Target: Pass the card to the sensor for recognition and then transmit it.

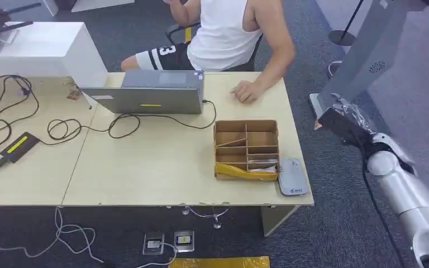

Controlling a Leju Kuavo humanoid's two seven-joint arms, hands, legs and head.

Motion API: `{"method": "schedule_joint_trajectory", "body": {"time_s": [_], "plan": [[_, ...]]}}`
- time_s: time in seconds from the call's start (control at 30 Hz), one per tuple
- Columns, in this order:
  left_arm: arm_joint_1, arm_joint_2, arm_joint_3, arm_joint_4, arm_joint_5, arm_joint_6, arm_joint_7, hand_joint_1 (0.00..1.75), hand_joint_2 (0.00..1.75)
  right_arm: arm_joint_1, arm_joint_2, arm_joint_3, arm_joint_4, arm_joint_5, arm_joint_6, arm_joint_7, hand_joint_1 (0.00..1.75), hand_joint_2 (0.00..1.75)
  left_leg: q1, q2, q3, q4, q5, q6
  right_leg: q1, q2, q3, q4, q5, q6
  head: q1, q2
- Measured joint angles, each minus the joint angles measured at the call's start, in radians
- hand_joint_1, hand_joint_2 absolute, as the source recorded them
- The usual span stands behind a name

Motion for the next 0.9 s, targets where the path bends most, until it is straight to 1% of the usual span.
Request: {"method": "schedule_joint_trajectory", "body": {"time_s": [0.33,0.5,0.67,0.9], "plan": [[0.0,0.0,0.0,0.0,0.002,0.0,0.0,0.0,0.0,0.132,-0.021,-0.053,-0.125,0.059,0.069,0.029,1.75,1.75,0.0,0.0,0.0,0.0,0.0,0.0,0.0,0.0,0.0,0.0,0.0,0.0,0.0,0.0],[0.0,0.0,0.0,0.0,0.002,0.0,0.0,0.0,0.0,0.19,-0.021,-0.063,-0.184,0.08,0.105,0.044,1.75,1.75,0.0,0.0,0.0,0.0,0.0,0.0,0.0,0.0,0.0,0.0,0.0,0.0,0.0,0.0],[0.0,0.001,0.0,0.0,0.002,-0.001,0.0,0.0,0.0,0.244,-0.021,-0.061,-0.233,0.091,0.119,0.057,1.75,1.75,0.0,0.0,0.0,0.0,0.0,0.0,0.0,0.0,0.0,0.0,0.0,0.0,0.0,0.0],[0.0,0.001,0.0,0.0,0.002,0.0,0.0,0.0,0.0,0.279,-0.009,-0.055,-0.264,0.101,0.13,0.063,1.75,1.75,0.0,0.0,0.0,0.0,0.0,0.0,0.0,0.0,0.0,0.0,0.0,0.0,0.0,0.0]]}}
